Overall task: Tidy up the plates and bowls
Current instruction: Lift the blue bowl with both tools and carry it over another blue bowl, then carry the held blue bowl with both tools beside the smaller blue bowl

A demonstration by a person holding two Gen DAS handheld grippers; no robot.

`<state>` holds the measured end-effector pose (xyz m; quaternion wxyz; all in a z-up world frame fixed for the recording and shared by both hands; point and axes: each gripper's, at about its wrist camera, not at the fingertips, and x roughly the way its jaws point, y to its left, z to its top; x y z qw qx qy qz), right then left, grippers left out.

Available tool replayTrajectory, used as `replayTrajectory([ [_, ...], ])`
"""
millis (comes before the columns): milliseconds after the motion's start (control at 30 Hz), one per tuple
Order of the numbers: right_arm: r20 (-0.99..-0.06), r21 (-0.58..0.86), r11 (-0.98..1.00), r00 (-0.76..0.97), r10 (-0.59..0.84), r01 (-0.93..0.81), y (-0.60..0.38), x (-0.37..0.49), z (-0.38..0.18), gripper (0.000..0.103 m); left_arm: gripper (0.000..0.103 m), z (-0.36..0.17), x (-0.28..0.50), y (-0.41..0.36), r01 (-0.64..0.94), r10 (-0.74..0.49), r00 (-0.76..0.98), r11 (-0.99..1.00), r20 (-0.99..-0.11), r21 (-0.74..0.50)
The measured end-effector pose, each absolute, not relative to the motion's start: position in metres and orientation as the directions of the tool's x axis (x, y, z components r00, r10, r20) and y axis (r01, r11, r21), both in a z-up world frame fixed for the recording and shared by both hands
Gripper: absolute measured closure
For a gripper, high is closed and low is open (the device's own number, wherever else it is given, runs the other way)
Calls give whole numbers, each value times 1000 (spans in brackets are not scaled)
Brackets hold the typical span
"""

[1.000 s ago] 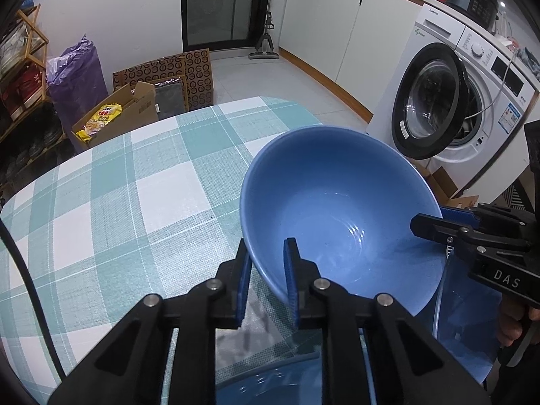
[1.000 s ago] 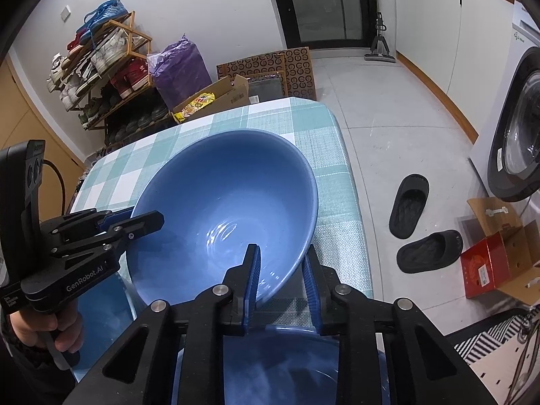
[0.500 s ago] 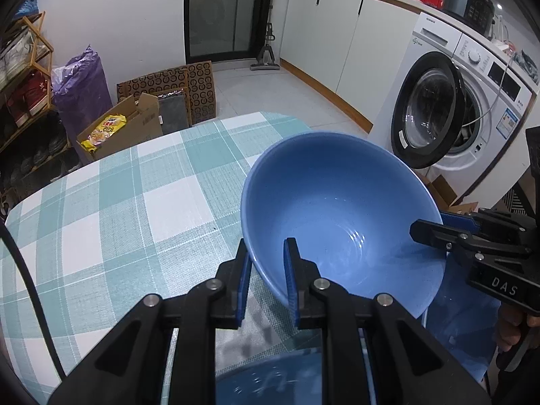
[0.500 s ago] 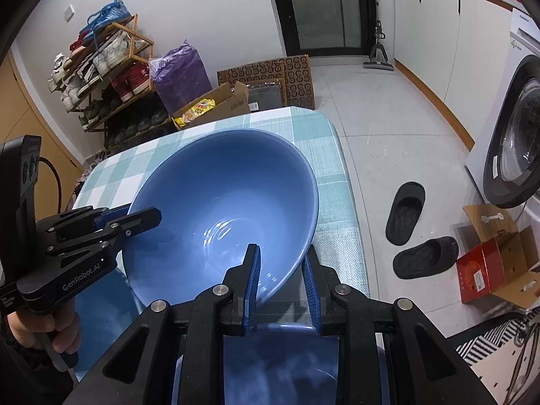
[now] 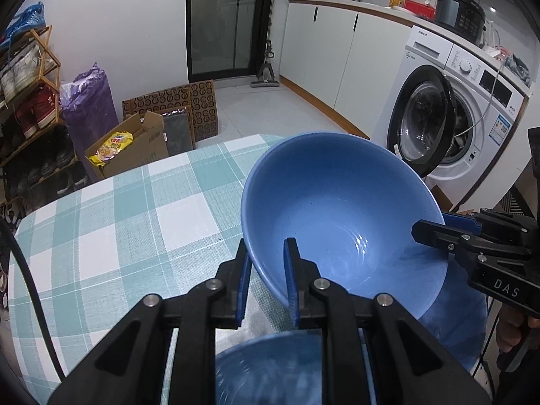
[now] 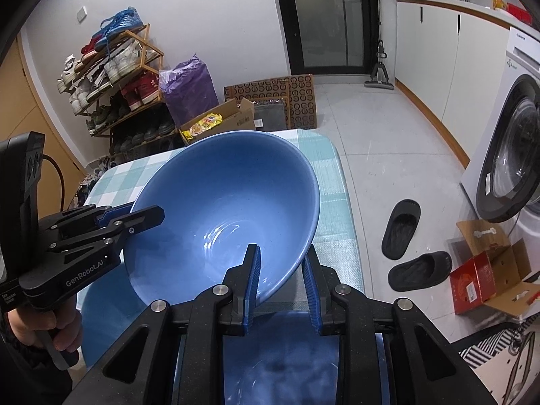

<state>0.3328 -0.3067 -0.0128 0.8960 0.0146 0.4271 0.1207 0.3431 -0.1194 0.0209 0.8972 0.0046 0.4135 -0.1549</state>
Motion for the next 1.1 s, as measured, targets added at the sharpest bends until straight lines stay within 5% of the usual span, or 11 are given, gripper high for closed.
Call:
replayTrajectory([
  [1100, -653, 62, 952, 709, 267, -301, -257, 178, 47, 77, 86, 67, 208, -73, 227, -237, 751, 969, -617, -95],
])
